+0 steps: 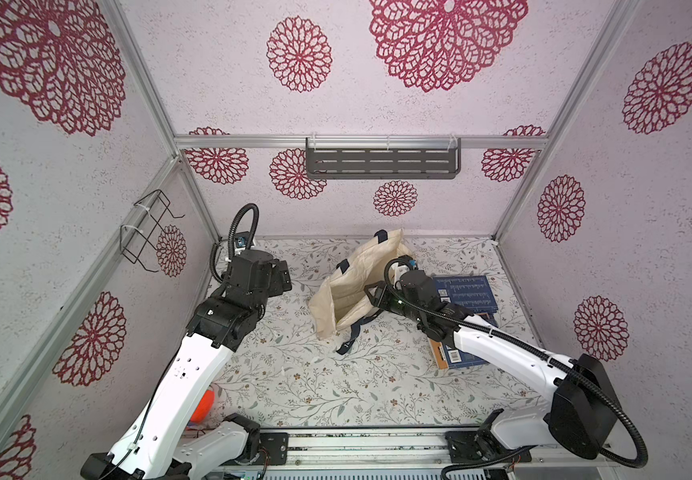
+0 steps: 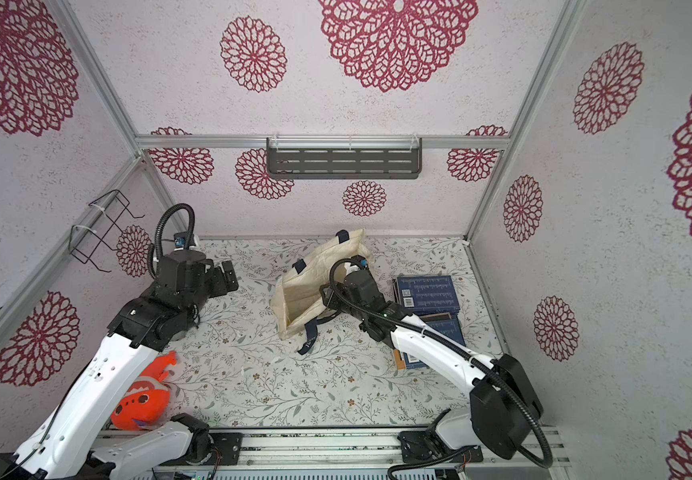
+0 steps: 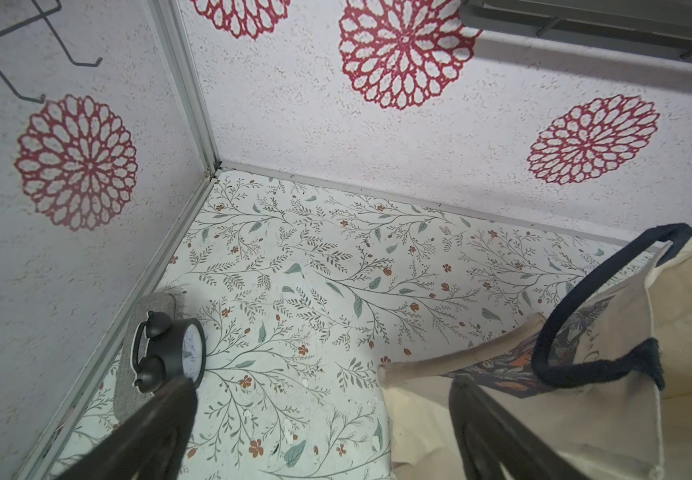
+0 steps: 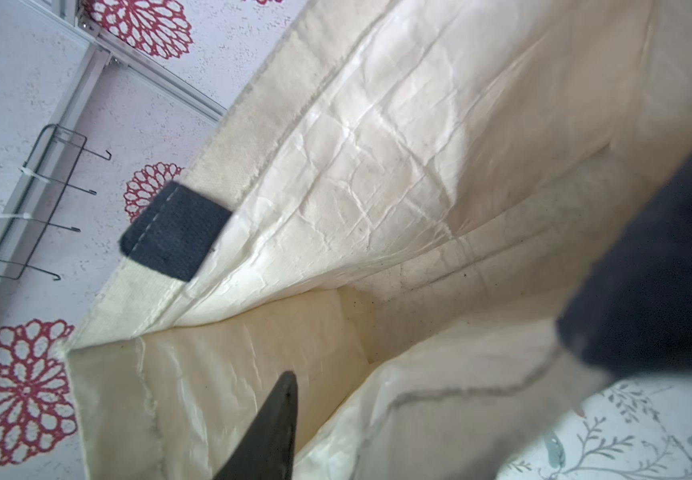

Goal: Take out the books from the canvas bag
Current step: Adjust the canvas bag at the center of the board.

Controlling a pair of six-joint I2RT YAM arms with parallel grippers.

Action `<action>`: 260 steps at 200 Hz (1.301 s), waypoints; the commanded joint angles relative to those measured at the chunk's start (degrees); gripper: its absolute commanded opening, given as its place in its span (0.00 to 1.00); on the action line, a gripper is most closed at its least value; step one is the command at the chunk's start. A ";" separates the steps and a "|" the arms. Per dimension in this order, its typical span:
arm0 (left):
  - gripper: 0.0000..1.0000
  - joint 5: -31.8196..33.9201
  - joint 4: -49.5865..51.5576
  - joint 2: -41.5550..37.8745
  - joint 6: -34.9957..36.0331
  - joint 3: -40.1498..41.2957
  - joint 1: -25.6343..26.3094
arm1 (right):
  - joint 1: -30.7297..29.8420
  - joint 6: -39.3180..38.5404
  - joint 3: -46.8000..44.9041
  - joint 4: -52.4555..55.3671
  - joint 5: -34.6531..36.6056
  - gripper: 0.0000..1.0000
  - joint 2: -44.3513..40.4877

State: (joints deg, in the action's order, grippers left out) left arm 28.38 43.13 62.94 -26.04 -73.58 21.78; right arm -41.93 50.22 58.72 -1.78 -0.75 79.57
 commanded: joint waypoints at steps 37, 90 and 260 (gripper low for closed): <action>0.98 -1.61 -1.43 -0.56 -1.39 1.22 -1.90 | 0.71 -1.52 2.80 0.61 -0.12 0.53 -3.76; 0.98 -2.74 -2.17 -0.60 -2.24 1.86 -2.74 | 0.71 -2.65 3.42 2.09 -0.08 0.61 -6.18; 0.98 -5.33 -7.82 -4.71 -3.75 8.22 -5.20 | 0.80 -14.11 3.22 6.35 7.76 0.99 -18.89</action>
State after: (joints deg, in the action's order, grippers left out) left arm 23.31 38.70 60.23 -28.67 -66.98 17.34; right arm -41.39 41.54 60.55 4.23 1.98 64.47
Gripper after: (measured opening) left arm 0.977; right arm 0.983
